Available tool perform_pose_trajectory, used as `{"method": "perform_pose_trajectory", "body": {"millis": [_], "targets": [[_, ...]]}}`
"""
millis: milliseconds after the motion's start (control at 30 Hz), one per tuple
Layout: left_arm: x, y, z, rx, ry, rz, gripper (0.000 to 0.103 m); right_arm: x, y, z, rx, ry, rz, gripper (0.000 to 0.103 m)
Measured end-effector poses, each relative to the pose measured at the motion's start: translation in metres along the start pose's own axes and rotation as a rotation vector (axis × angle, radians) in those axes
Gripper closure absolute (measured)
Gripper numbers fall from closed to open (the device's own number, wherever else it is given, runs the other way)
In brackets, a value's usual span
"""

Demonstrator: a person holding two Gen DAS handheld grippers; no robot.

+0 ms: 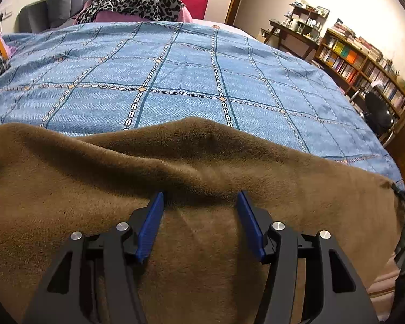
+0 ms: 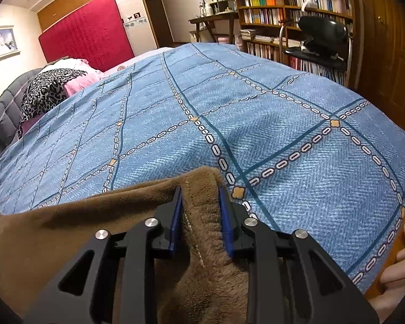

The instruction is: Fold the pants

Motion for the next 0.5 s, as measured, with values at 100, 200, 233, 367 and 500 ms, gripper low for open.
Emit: {"method": "perform_pose_trajectory", "body": {"millis": [100, 200, 233, 367, 500], "targets": [[-0.002, 0.01, -0.001, 0.002, 0.02, 0.015, 0.046, 0.011, 0.016, -0.003, 0.003, -0.081, -0.027, 0.055], [-0.001, 0.026, 0.004, 0.01, 0.032, 0.033, 0.046, 0.018, 0.043, -0.009, 0.05, -0.122, -0.059, 0.047], [-0.001, 0.033, 0.01, 0.01, 0.032, 0.041, 0.044, 0.017, 0.051, -0.008, 0.059, -0.111, -0.054, 0.047], [-0.005, 0.041, 0.038, -0.022, 0.019, 0.032, 0.044, 0.01, 0.059, -0.004, 0.076, -0.039, -0.007, 0.046], [0.002, 0.043, 0.064, -0.007, -0.066, -0.012, 0.044, 0.021, 0.037, 0.0, 0.022, -0.091, 0.019, 0.046]]}}
Point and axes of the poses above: each gripper's, at about its wrist camera, not at the fingertips, and y roughly against the way its jaws point, x to its right, z to its underside, the point moved 9 cm from there along -y, roughly the way its jaws point, and after that the axes turned 7 degrees about -y, right-handed, at the moved point
